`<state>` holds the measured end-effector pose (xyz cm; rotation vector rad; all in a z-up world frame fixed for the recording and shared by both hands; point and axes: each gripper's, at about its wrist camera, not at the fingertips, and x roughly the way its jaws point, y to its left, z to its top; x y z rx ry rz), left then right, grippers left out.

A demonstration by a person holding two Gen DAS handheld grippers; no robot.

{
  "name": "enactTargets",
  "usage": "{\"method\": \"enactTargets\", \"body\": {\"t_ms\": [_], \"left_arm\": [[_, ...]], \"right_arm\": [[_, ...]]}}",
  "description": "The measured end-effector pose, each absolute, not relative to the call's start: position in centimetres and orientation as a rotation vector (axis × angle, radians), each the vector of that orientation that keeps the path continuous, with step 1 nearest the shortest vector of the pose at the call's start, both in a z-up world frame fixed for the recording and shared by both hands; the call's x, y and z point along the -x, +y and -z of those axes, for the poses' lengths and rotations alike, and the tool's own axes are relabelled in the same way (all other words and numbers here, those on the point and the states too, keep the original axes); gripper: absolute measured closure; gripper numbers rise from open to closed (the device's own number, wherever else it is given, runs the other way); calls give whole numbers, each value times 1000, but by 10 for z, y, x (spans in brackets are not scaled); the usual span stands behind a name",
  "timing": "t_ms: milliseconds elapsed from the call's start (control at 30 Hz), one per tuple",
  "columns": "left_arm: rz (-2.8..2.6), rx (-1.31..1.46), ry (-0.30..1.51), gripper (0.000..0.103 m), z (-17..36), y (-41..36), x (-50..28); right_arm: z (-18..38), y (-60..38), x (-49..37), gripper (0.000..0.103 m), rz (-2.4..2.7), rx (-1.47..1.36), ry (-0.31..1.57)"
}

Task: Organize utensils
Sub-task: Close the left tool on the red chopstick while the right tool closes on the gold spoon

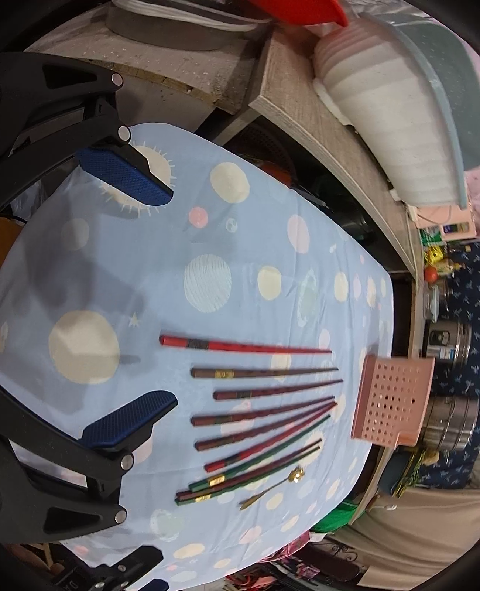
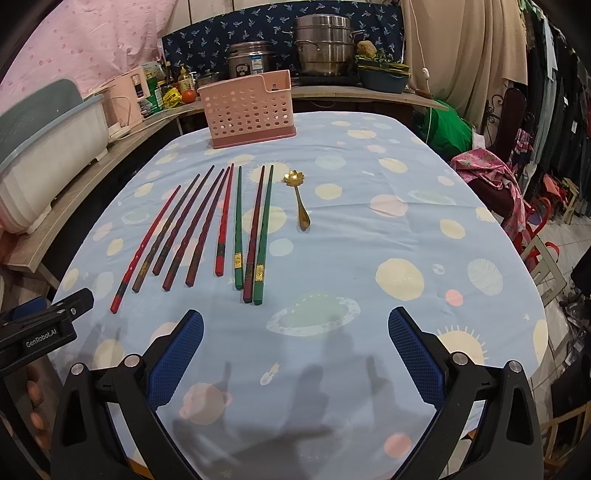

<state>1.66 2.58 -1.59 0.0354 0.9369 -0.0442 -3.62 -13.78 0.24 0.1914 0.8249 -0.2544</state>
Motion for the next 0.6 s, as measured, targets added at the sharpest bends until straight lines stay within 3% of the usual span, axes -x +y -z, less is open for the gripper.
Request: {"method": "enactTargets", "body": {"t_ms": [333,500,600], "left_arm": [[39,-32,992,9,39,31,-40],[48,-40,1012,16,46,28,-50],[59,-26,1029,27,49,30,-55]], "right_arm": [[5,-150,21,7,257,-201,842],[8,-154,12,7,254,-204,847],[11,-156,5,7,255,-203,850]]}}
